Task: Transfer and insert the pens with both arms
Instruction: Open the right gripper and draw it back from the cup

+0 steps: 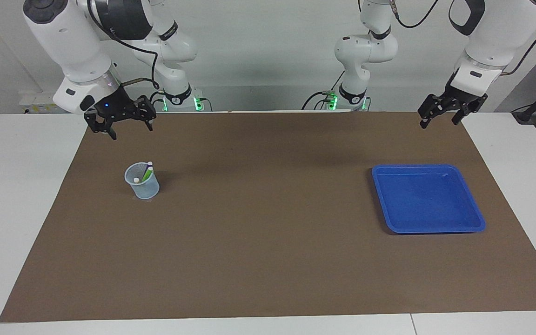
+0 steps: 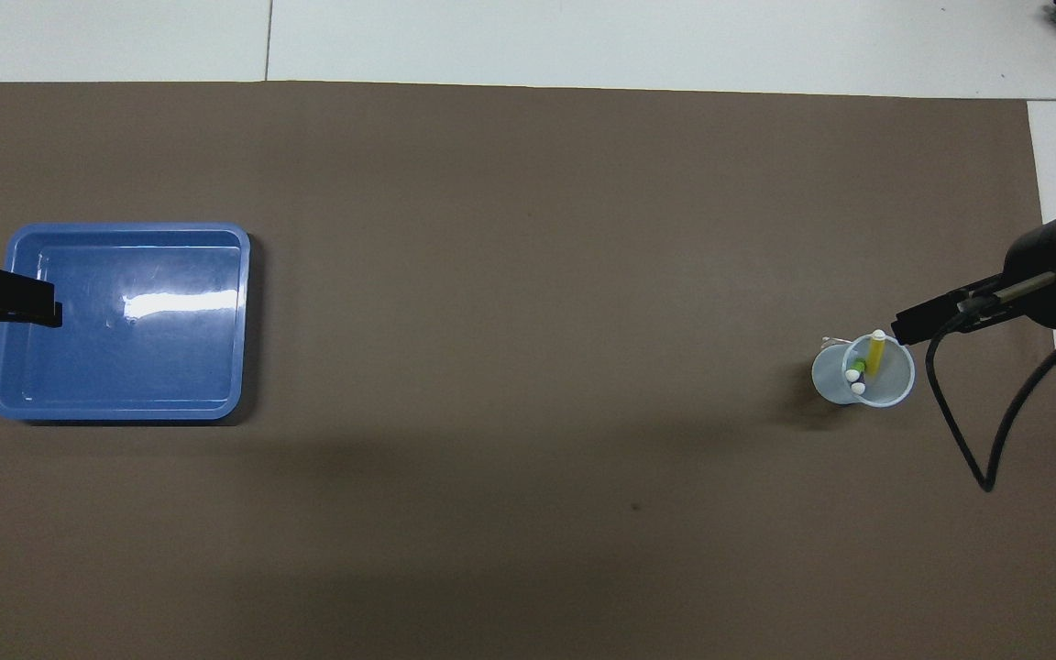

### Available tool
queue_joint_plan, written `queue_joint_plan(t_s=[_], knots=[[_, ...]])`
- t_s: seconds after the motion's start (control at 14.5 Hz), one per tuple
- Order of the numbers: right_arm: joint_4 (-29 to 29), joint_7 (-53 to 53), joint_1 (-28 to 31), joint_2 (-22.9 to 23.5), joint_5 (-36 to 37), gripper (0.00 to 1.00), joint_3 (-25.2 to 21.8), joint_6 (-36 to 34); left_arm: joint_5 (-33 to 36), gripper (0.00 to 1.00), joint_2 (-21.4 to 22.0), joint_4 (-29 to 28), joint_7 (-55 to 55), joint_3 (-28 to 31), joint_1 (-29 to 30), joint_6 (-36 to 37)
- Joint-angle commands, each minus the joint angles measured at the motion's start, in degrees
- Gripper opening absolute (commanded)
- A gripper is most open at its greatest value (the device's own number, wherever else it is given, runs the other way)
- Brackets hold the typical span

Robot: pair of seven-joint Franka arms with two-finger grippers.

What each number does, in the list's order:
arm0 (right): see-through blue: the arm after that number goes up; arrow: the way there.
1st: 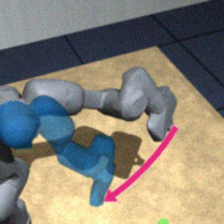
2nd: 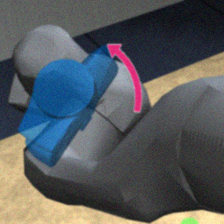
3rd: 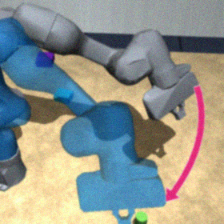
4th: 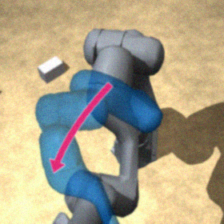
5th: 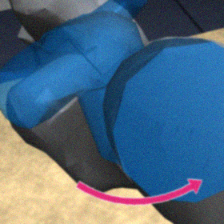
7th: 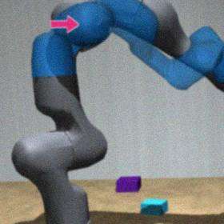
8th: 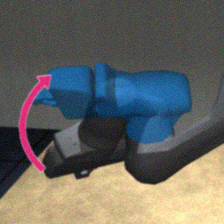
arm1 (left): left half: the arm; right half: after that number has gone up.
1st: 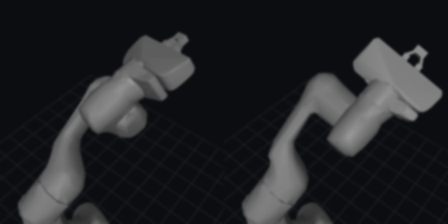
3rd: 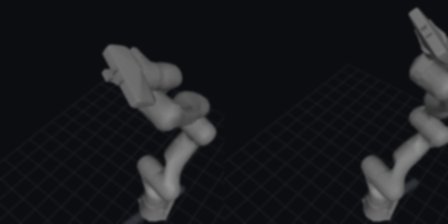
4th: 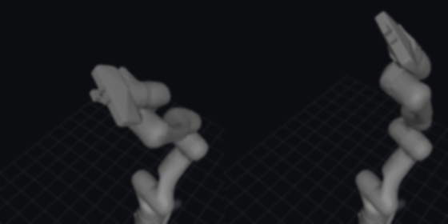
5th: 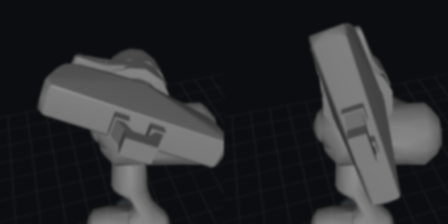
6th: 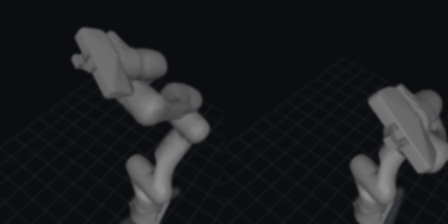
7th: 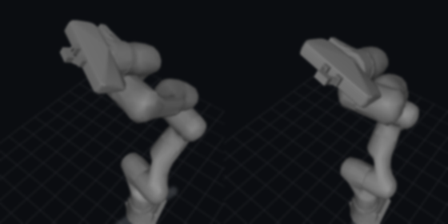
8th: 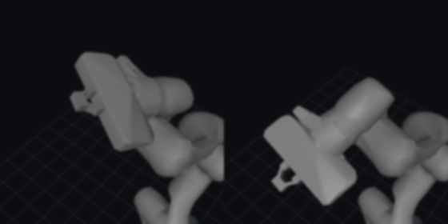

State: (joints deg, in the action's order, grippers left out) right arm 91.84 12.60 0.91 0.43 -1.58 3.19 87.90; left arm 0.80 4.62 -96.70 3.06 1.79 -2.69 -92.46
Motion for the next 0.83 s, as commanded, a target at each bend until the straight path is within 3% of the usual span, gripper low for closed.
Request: queue_joint_plan(t_s=[0.0, 0.76], knots=[[-0.3, -1.2, -1.7, -0.4, 2.2, 1.0, -1.8, -0.7, -1.8, 1.0, 0.3, 0.1, -0.5, 1.1, -0.2, 0.0], [-0.3, -1.9, -1.8, -0.7, 2.2, 1.0, -2.2, -1.4, -1.9, 1.0, 0.3, 0.0, -0.2, 0.9, -0.5, -0.3]])
